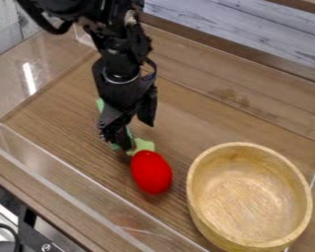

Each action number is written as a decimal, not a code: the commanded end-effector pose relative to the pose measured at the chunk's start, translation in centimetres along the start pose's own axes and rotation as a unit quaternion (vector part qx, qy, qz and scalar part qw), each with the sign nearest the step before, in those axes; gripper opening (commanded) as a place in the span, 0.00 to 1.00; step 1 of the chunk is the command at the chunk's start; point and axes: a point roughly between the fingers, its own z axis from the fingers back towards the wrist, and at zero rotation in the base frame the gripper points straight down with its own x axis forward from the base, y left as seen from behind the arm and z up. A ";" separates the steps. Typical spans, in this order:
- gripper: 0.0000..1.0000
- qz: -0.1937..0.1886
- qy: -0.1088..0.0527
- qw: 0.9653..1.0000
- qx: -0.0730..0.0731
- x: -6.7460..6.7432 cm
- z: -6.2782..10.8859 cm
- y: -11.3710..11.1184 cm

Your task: Move the red object to the right side of the table

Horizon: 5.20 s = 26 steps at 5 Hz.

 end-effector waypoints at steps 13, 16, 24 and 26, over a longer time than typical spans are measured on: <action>0.00 0.016 0.005 1.000 -0.009 -4.7 6.8 -5.0; 1.00 0.144 -0.032 0.989 -0.004 -3.5 6.0 -3.4; 0.00 0.175 -0.051 0.983 -0.014 -6.1 5.0 -4.2; 0.00 0.084 -0.040 0.995 -0.042 -9.8 3.9 -9.0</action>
